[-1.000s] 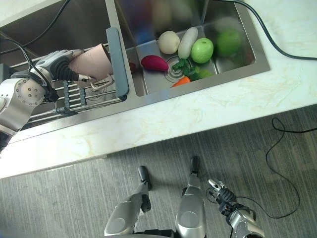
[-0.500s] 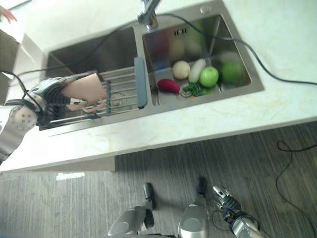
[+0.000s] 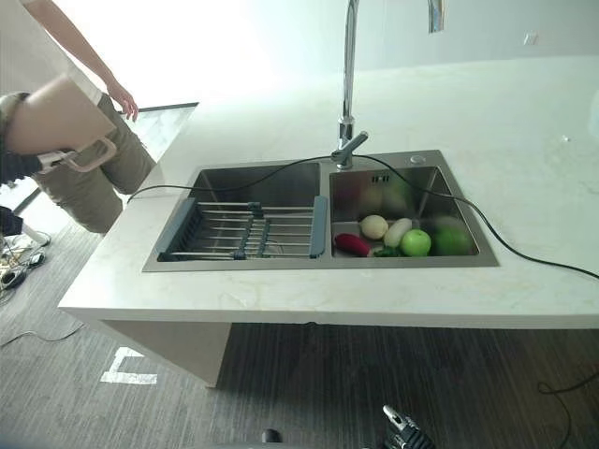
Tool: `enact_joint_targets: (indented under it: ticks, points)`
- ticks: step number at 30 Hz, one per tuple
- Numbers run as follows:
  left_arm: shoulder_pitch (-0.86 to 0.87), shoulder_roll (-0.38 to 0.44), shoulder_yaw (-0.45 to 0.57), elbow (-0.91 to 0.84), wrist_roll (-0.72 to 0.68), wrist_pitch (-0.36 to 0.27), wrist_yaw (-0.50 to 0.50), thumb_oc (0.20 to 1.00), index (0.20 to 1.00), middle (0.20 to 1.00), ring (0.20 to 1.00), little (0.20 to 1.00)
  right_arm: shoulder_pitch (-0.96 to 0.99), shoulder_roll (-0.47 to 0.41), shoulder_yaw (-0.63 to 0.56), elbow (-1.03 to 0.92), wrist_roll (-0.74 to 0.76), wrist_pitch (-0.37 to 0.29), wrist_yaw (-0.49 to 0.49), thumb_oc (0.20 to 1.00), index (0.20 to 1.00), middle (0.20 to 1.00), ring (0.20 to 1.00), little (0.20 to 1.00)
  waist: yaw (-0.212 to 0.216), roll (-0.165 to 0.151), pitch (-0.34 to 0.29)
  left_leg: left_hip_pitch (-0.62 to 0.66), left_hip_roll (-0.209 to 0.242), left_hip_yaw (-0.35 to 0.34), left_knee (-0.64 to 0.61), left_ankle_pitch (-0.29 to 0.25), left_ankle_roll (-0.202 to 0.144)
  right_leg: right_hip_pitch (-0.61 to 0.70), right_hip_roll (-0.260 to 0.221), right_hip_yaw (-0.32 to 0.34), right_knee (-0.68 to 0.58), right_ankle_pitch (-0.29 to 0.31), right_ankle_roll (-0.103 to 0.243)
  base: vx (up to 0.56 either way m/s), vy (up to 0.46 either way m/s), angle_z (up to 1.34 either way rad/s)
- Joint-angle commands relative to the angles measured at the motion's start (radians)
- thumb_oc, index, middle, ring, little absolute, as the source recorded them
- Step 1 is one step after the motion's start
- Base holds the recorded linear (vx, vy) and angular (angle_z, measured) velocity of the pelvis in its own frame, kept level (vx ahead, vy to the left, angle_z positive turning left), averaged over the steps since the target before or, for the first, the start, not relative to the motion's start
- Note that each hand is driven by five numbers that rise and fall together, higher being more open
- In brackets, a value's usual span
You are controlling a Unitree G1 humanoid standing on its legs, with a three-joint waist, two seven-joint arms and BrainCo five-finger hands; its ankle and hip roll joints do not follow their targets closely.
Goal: Place the dishes in the dishwasher.
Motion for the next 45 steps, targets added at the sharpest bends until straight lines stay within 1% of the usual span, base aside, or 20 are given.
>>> enact_joint_targets:
  ticks: [1, 2, 3, 6, 9, 11, 15, 19, 22, 23, 24, 27, 29, 32, 33, 34, 35, 37, 40, 45]
  points:
    - [-0.024, 0.031, 0.141, 0.006, 0.008, -0.024, 0.102, 0.200, 0.200, 0.200, 0.200, 0.200, -0.056, -0.004, -0.026, 0.031, -0.033, 0.006, 0.011, 1.000, 1.000, 1.000, 1.000, 1.000, 0.051, 0.016, 0.004, 0.026, 0.033, 0.047, 0.097, -0.129, -0.039, 0.004, 0.058, 0.056, 0.058, -0.150, -0.020, -0.02, -0.091, 0.34]
    - [-0.014, 0.030, 0.151, 0.003, 0.008, -0.024, 0.101, 0.200, 0.200, 0.200, 0.200, 0.200, -0.058, -0.005, -0.023, 0.030, -0.033, 0.006, 0.011, 1.000, 1.000, 1.000, 1.000, 1.000, 0.047, 0.017, 0.004, 0.021, 0.033, 0.047, 0.098, -0.125, -0.038, 0.001, 0.059, 0.055, 0.057, -0.146, -0.021, -0.03, -0.160, 0.39]
    - [0.059, -0.006, 0.209, -0.019, 0.015, -0.058, 0.117, 0.200, 0.200, 0.200, 0.200, 0.200, -0.064, -0.008, -0.024, 0.032, -0.039, 0.019, 0.005, 1.000, 1.000, 1.000, 1.000, 1.000, 0.076, 0.012, 0.002, 0.002, 0.047, 0.021, 0.104, -0.106, -0.056, 0.011, 0.070, 0.049, 0.042, -0.145, -0.028, -0.06, -0.139, 0.35]
    - [0.144, -0.072, 0.266, -0.053, 0.033, -0.104, 0.130, 0.200, 0.200, 0.200, 0.200, 0.200, -0.071, -0.013, -0.022, 0.038, -0.057, 0.018, -0.001, 1.000, 1.000, 1.000, 1.000, 1.000, 0.106, 0.013, 0.006, -0.034, 0.083, 0.012, 0.068, -0.041, -0.088, 0.026, 0.083, 0.016, 0.009, -0.137, -0.027, -0.12, -0.125, 0.59]
    - [0.137, -0.121, 0.253, -0.070, 0.027, -0.175, 0.154, 0.200, 0.200, 0.200, 0.200, 0.200, -0.064, -0.012, -0.040, 0.037, -0.008, -0.009, -0.029, 1.000, 1.000, 1.000, 1.000, 1.000, 0.091, 0.011, 0.030, -0.049, 0.106, 0.121, 0.073, -0.018, -0.104, 0.033, 0.069, -0.080, 0.005, -0.122, -0.014, -0.24, -0.074, 1.08]
    - [0.121, -0.147, 0.232, -0.077, 0.043, -0.184, 0.180, 0.200, 0.200, 0.200, 0.200, 0.200, -0.064, -0.014, -0.052, 0.028, 0.013, -0.023, -0.043, 1.000, 1.000, 1.000, 1.000, 1.000, 0.080, 0.002, 0.041, -0.048, 0.087, 0.171, 0.120, -0.047, -0.092, 0.025, 0.062, -0.121, 0.008, -0.105, -0.018, -0.24, -0.024, 1.73]
    - [0.093, -0.220, 0.199, -0.101, 0.075, -0.236, 0.241, 0.200, 0.200, 0.200, 0.200, 0.200, -0.060, -0.019, -0.083, 0.014, 0.058, -0.038, -0.049, 1.000, 1.000, 1.000, 1.000, 1.000, 0.070, -0.029, 0.053, -0.065, 0.018, 0.203, 0.367, -0.201, -0.049, -0.001, 0.051, -0.133, 0.031, -0.101, -0.038, -0.29, 0.041, 1.29]
    - [0.018, -0.251, 0.158, -0.109, 0.077, -0.287, 0.243, 0.200, 0.200, 0.200, 0.200, 0.200, -0.031, -0.006, -0.139, 0.040, 0.083, -0.080, -0.013, 1.000, 1.000, 1.000, 1.000, 1.000, 0.013, -0.042, 0.043, -0.016, 0.099, 0.355, 0.500, -0.210, -0.044, -0.044, 0.026, -0.215, 0.075, -0.088, -0.055, -0.30, 0.139, 1.22]
    - [-0.047, -0.275, 0.116, -0.110, 0.074, -0.304, 0.224, 0.200, 0.200, 0.200, 0.200, 0.200, -0.018, 0.004, -0.168, 0.052, 0.059, -0.098, 0.006, 1.000, 1.000, 1.000, 1.000, 1.000, -0.020, -0.026, 0.037, 0.066, 0.054, 0.385, 0.352, -0.267, -0.010, -0.098, -0.024, -0.258, 0.125, -0.043, -0.024, -0.28, 0.439, 1.55]
    - [-0.069, -0.295, 0.081, -0.116, 0.050, -0.341, 0.223, 0.200, 0.200, 0.200, 0.200, 0.200, -0.028, 0.016, -0.176, 0.054, 0.057, -0.104, -0.012, 1.000, 1.000, 1.000, 1.000, 1.000, -0.030, -0.018, 0.038, 0.119, 0.001, 0.369, 0.203, -0.284, 0.018, -0.135, -0.072, -0.270, 0.167, -0.014, 0.015, -0.30, 0.568, 0.73]
    - [-0.070, -0.300, 0.076, -0.118, 0.049, -0.341, 0.222, 0.200, 0.200, 0.200, 0.200, 0.200, -0.030, 0.018, -0.178, 0.053, 0.054, -0.101, -0.015, 1.000, 1.000, 1.000, 1.000, 1.000, -0.029, -0.018, 0.038, 0.121, -0.007, 0.361, 0.190, -0.281, 0.020, -0.136, -0.075, -0.268, 0.167, -0.011, 0.020, -0.29, 0.503, 1.14]
    - [-0.073, -0.337, 0.028, -0.158, 0.045, -0.359, 0.210, 0.200, 0.200, 0.200, 0.200, 0.200, -0.038, 0.042, -0.171, 0.036, 0.073, -0.100, -0.026, 1.000, 1.000, 1.000, 1.000, 1.000, -0.006, -0.016, 0.041, 0.118, -0.061, 0.289, 0.117, -0.277, 0.046, -0.154, -0.098, -0.240, 0.175, 0.006, 0.044, -0.20, 0.295, 0.68]
    - [-0.076, -0.359, 0.007, -0.172, 0.049, -0.365, 0.211, 0.200, 0.200, 0.200, 0.200, 0.200, -0.044, 0.055, -0.157, 0.024, 0.041, -0.109, -0.030, 1.000, 1.000, 1.000, 1.000, 1.000, -0.002, -0.016, 0.040, 0.122, -0.072, 0.292, 0.088, -0.271, 0.060, -0.160, -0.114, -0.234, 0.187, 0.007, 0.053, -0.17, 0.201, 0.48]
    - [-0.092, -0.388, -0.038, -0.195, 0.035, -0.370, 0.193, 0.200, 0.200, 0.200, 0.200, 0.200, -0.060, 0.065, -0.123, 0.021, 0.073, -0.113, -0.039, 1.000, 1.000, 1.000, 1.000, 1.000, -0.004, -0.018, 0.043, 0.112, -0.082, 0.271, 0.085, -0.268, 0.082, -0.171, -0.112, -0.170, 0.217, -0.016, 0.058, -0.10, 0.125, 0.68]
    - [-0.098, -0.392, -0.075, -0.193, 0.024, -0.398, 0.193, 0.200, 0.200, 0.200, 0.200, 0.200, -0.061, 0.066, -0.102, -0.003, 0.077, -0.112, -0.033, 1.000, 1.000, 1.000, 1.000, 1.000, -0.020, -0.020, 0.046, 0.095, -0.087, 0.229, 0.105, -0.272, 0.099, -0.185, -0.075, -0.064, 0.258, -0.062, 0.054, -0.03, 0.084, 0.78]
    - [-0.100, -0.391, -0.082, -0.190, 0.021, -0.404, 0.192, 0.200, 0.200, 0.200, 0.200, 0.200, -0.059, 0.066, -0.097, -0.012, 0.072, -0.113, -0.046, 1.000, 1.000, 1.000, 1.000, 1.000, -0.024, -0.021, 0.047, 0.091, -0.086, 0.221, 0.110, -0.272, 0.101, -0.186, -0.065, -0.043, 0.266, -0.076, 0.053, -0.03, 0.034, 1.42]
    - [-0.120, -0.392, -0.133, -0.180, 0.003, -0.429, 0.186, 0.200, 0.200, 0.200, 0.200, 0.200, -0.045, 0.060, -0.063, -0.058, 0.039, -0.095, -0.057, 1.000, 1.000, 1.000, 1.000, 1.000, -0.050, -0.031, 0.048, 0.056, -0.090, 0.175, 0.137, -0.249, 0.110, -0.191, -0.006, 0.076, 0.289, -0.113, 0.029, 0.00, -0.034, 1.26]
    - [-0.151, -0.402, -0.192, -0.166, 0.002, -0.443, 0.186, 0.200, 0.200, 0.200, 0.200, 0.200, -0.031, 0.051, -0.039, -0.069, 0.098, -0.043, -0.014, 1.000, 1.000, 1.000, 1.000, 1.000, -0.067, -0.042, 0.042, 0.041, -0.090, 0.119, 0.147, -0.239, 0.107, -0.156, 0.030, 0.170, 0.260, -0.153, 0.009, 0.06, -0.080, 1.45]
    - [-0.219, -0.403, -0.245, -0.162, -0.015, -0.447, 0.154, 0.200, 0.200, 0.200, 0.200, 0.200, -0.029, 0.040, -0.001, -0.048, 0.142, 0.027, 0.078, 1.000, 1.000, 1.000, 1.000, 1.000, -0.079, -0.064, 0.028, 0.027, -0.083, 0.062, 0.157, -0.230, 0.089, -0.114, 0.053, 0.260, 0.181, -0.146, 0.001, 0.15, -0.188, 1.44]
    - [-0.231, -0.388, -0.234, -0.197, -0.040, -0.402, 0.087, 0.200, 0.200, 0.200, 0.200, 0.200, -0.073, 0.016, 0.012, 0.045, 0.102, 0.073, 0.135, 1.000, 1.000, 1.000, 1.000, 1.000, -0.049, -0.079, 0.024, 0.027, -0.034, 0.076, 0.183, -0.221, 0.037, -0.063, 0.073, 0.213, 0.103, -0.133, -0.020, 0.12, -0.263, 1.16]
